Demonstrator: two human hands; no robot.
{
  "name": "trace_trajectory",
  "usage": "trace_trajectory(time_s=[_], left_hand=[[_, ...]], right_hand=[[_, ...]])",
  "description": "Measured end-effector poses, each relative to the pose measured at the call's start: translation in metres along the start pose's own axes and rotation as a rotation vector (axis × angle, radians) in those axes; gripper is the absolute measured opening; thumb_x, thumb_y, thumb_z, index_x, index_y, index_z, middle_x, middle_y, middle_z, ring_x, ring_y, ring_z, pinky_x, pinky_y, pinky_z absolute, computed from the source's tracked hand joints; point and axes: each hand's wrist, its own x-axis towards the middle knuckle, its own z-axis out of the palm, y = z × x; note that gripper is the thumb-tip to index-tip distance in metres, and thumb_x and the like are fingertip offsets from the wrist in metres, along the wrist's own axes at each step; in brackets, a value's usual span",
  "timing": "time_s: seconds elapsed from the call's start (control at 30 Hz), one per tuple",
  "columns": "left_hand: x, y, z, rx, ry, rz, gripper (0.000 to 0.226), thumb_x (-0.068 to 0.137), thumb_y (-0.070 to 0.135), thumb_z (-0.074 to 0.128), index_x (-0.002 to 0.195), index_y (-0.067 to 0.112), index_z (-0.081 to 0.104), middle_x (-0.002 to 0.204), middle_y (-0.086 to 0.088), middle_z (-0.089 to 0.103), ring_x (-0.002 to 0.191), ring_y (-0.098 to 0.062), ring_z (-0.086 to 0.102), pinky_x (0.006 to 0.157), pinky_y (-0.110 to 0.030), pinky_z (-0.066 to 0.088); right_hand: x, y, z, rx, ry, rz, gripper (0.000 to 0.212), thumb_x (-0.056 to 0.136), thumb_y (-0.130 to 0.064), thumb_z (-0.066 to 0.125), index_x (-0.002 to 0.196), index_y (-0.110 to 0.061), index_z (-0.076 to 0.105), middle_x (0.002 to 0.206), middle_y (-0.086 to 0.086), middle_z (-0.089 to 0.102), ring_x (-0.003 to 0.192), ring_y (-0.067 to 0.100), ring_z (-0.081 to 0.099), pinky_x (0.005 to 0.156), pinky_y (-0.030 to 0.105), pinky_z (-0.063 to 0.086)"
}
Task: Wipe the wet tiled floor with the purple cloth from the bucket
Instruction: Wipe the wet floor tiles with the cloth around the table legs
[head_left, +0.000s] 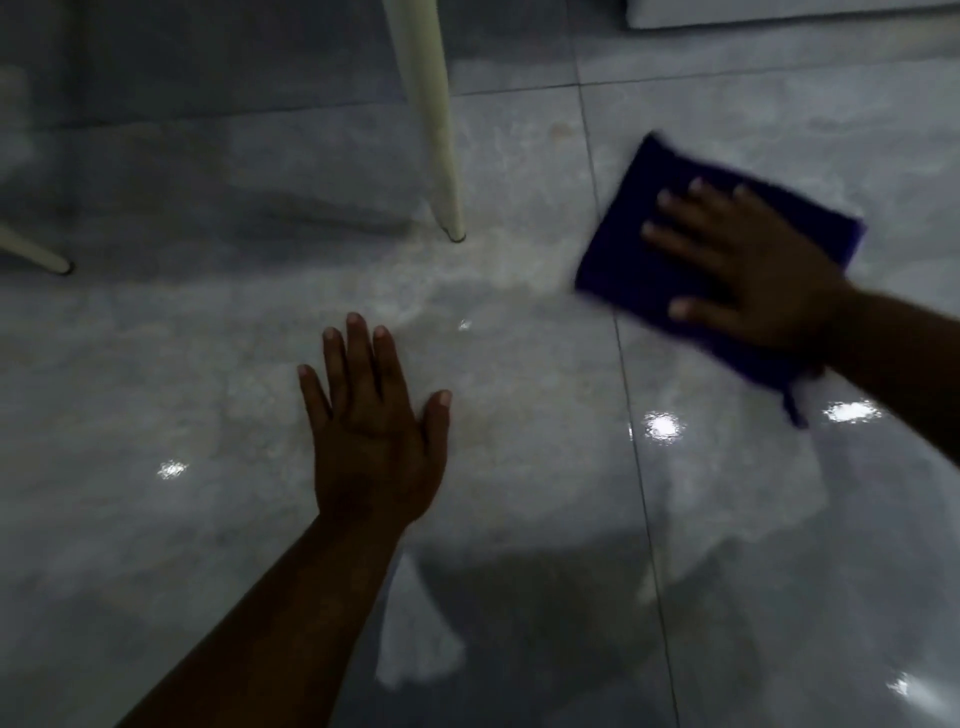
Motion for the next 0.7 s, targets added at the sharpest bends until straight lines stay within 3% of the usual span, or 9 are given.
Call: trace_trajectory(time_s=[0.07, 0.13, 0.23, 0.37, 0.43, 0.5, 0.6, 0.7], left_hand=[[-0.001, 0.0, 0.0, -0.001, 0.001, -0.004, 0.078, 0.096, 0.056, 0.018, 0.154, 0.005, 0.015, 0.164, -0.02, 0.01, 0.153, -0.038, 0.007, 0.121, -0.061, 0.012], [-0.001, -0.002, 0.001, -0.001, 0.002, -0.008, 0.078, 0.096, 0.057, 0.019, 0.154, 0.005, 0.015, 0.165, -0.02, 0.009, 0.153, -0.037, 0.006, 0.121, -0.061, 0.011], [-0.001, -0.003, 0.002, -0.007, 0.0, -0.001, 0.08, 0.095, 0.059, 0.017, 0.155, 0.006, 0.014, 0.165, -0.018, 0.008, 0.153, -0.035, 0.004, 0.122, -0.059, 0.009], [-0.001, -0.004, 0.0, -0.013, -0.016, -0.002, 0.082, 0.094, 0.062, 0.01, 0.155, 0.007, 0.011, 0.166, -0.016, 0.005, 0.154, -0.033, 0.001, 0.122, -0.058, 0.008], [-0.002, -0.005, 0.0, -0.006, -0.015, -0.007, 0.082, 0.094, 0.061, 0.008, 0.155, 0.007, 0.01, 0.166, -0.016, 0.004, 0.154, -0.033, 0.001, 0.122, -0.058, 0.008], [-0.002, -0.005, 0.002, -0.003, 0.001, -0.001, 0.081, 0.095, 0.06, 0.01, 0.155, 0.006, 0.012, 0.165, -0.018, 0.006, 0.153, -0.035, 0.004, 0.122, -0.059, 0.009], [-0.001, -0.004, 0.004, 0.017, 0.03, 0.02, 0.08, 0.096, 0.057, 0.016, 0.154, 0.004, 0.014, 0.164, -0.02, 0.01, 0.152, -0.038, 0.008, 0.121, -0.06, 0.01], [-0.001, -0.005, 0.004, 0.006, 0.04, 0.011, 0.079, 0.095, 0.057, 0.018, 0.154, 0.004, 0.015, 0.164, -0.02, 0.011, 0.152, -0.038, 0.009, 0.121, -0.06, 0.01]], right_hand=[[0.041, 0.013, -0.012, 0.05, -0.003, 0.156, 0.076, 0.091, -0.078, 0.012, 0.155, -0.041, -0.002, 0.168, 0.004, 0.008, 0.155, 0.032, 0.007, 0.124, 0.057, 0.009], [0.096, 0.004, -0.021, 0.098, 0.011, 0.285, 0.084, 0.086, -0.081, 0.005, 0.157, -0.037, 0.001, 0.169, 0.003, 0.001, 0.156, 0.03, -0.001, 0.125, 0.054, 0.003], [0.173, -0.039, -0.027, 0.085, 0.012, 0.368, 0.085, 0.088, -0.078, 0.008, 0.159, -0.032, 0.003, 0.17, 0.004, -0.003, 0.156, 0.032, -0.005, 0.125, 0.054, -0.001], [0.185, -0.079, -0.029, 0.006, -0.056, 0.053, 0.075, 0.094, -0.07, 0.011, 0.158, -0.034, 0.002, 0.169, 0.001, -0.004, 0.156, 0.029, -0.008, 0.125, 0.053, -0.002], [0.145, -0.059, -0.022, -0.018, -0.054, -0.116, 0.074, 0.094, -0.07, 0.013, 0.158, -0.035, 0.005, 0.169, -0.001, -0.001, 0.156, 0.026, -0.006, 0.126, 0.05, -0.001], [0.091, -0.019, -0.013, -0.04, -0.007, -0.123, 0.075, 0.094, -0.071, 0.017, 0.158, -0.033, 0.011, 0.169, 0.0, 0.006, 0.156, 0.026, -0.001, 0.125, 0.049, 0.002], [0.014, 0.054, -0.007, -0.001, 0.072, 0.18, 0.081, 0.092, -0.077, 0.018, 0.157, -0.029, 0.018, 0.167, 0.007, 0.017, 0.155, 0.033, 0.011, 0.122, 0.06, 0.012], [-0.004, 0.097, -0.014, 0.094, 0.04, 0.593, 0.091, 0.085, -0.082, 0.012, 0.159, -0.029, 0.012, 0.169, 0.007, 0.007, 0.155, 0.034, 0.004, 0.123, 0.06, 0.006]])
